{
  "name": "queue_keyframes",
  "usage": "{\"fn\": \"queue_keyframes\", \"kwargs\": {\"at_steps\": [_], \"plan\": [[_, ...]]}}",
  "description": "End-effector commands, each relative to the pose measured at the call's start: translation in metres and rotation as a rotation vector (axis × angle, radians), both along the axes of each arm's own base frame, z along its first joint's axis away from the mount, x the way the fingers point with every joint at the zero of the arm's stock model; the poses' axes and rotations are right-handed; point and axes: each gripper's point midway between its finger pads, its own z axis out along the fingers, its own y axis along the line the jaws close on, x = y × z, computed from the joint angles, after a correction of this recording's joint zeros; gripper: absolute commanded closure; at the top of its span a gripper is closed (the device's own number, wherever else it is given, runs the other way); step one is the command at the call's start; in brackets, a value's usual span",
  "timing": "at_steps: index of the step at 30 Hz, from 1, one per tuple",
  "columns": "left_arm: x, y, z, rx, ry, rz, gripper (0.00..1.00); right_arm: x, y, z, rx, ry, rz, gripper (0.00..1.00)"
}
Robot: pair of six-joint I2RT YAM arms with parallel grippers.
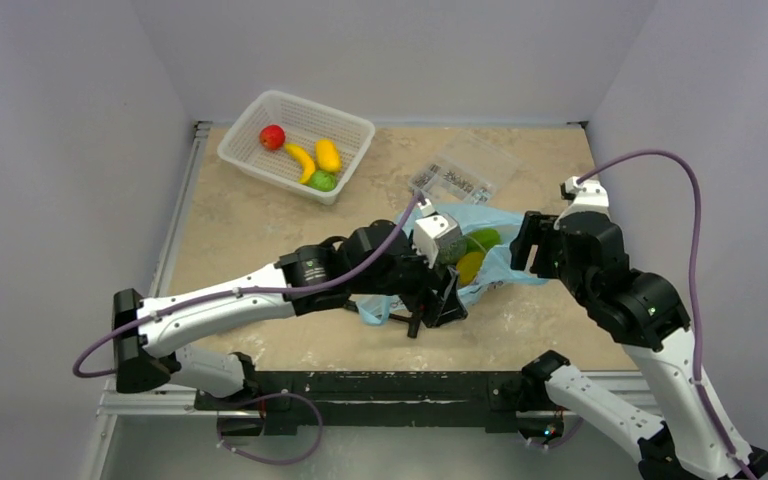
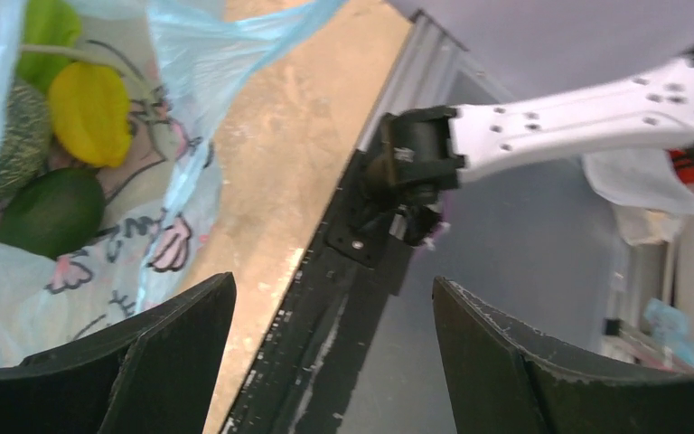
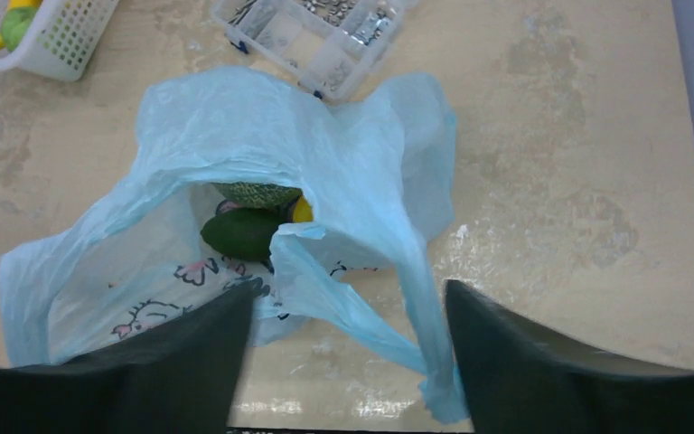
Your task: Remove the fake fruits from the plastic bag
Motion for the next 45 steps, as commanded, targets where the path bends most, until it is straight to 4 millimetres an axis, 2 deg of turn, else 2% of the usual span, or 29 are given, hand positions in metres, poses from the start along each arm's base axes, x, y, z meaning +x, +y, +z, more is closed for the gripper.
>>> {"fn": "queue_keyframes", "kwargs": {"at_steps": [1,2,3,8,10,13,16,17,19,21,26,29,30,35,38,41,45], "plan": [[0.049,-0.008,0.005,0.0,-0.126,0.224,0.21,-0.009,-0.013,-0.003,0.008,0.02,-0.076,0.13],[0.052,-0.009,0.001,0.01,-0.124,0.239,0.21,-0.011,-0.011,-0.005,0.03,0.025,-0.085,0.04],[0.054,-0.011,-0.002,0.019,-0.122,0.245,0.21,-0.012,-0.01,-0.007,0.056,0.03,-0.09,0.01],[0.052,-0.023,-0.012,0.031,-0.066,0.241,0.21,-0.026,-0.004,-0.024,0.218,0.071,-0.165,0.01],[0.05,-0.026,-0.015,0.028,-0.043,0.239,0.21,-0.034,-0.017,-0.025,0.255,0.07,-0.261,0.01],[0.048,-0.029,-0.017,0.025,-0.028,0.224,0.2,-0.045,-0.038,-0.017,0.261,0.041,-0.364,0.01],[0.049,-0.027,-0.017,0.037,-0.037,0.226,0.2,-0.053,-0.062,-0.008,0.162,0.01,-0.415,0.01],[0.05,-0.026,-0.016,0.041,-0.044,0.228,0.2,-0.054,-0.062,-0.006,0.134,0.014,-0.39,0.01],[0.05,-0.023,-0.016,0.049,-0.051,0.231,0.2,-0.057,-0.053,-0.009,0.144,0.045,-0.322,0.01],[0.05,-0.02,-0.014,0.051,-0.058,0.231,0.2,-0.062,-0.039,-0.022,0.179,0.105,-0.269,0.01],[0.048,-0.019,-0.014,0.055,-0.054,0.225,0.19,-0.069,-0.014,-0.075,0.225,0.282,-0.237,0.01],[0.044,-0.023,-0.014,0.045,-0.042,0.203,0.17,-0.049,0.013,-0.085,0.331,0.241,-0.177,0.01],[0.043,-0.026,-0.016,0.043,-0.033,0.194,0.17,-0.035,0.023,-0.08,0.393,0.184,-0.17,0.01],[0.039,-0.032,-0.025,0.055,0.01,0.178,0.16,0.006,0.048,-0.094,0.518,0.079,-0.172,0.01],[0.035,-0.033,-0.034,0.066,0.039,0.169,0.16,0.024,0.049,-0.108,0.49,0.036,-0.188,0.01],[0.037,-0.033,-0.044,0.088,0.046,0.181,0.16,0.03,0.039,-0.126,0.456,0.047,-0.272,0.01],[0.04,-0.03,-0.052,0.118,0.041,0.195,0.17,0.035,0.018,-0.128,0.423,-0.04,-0.355,0.13]]}}
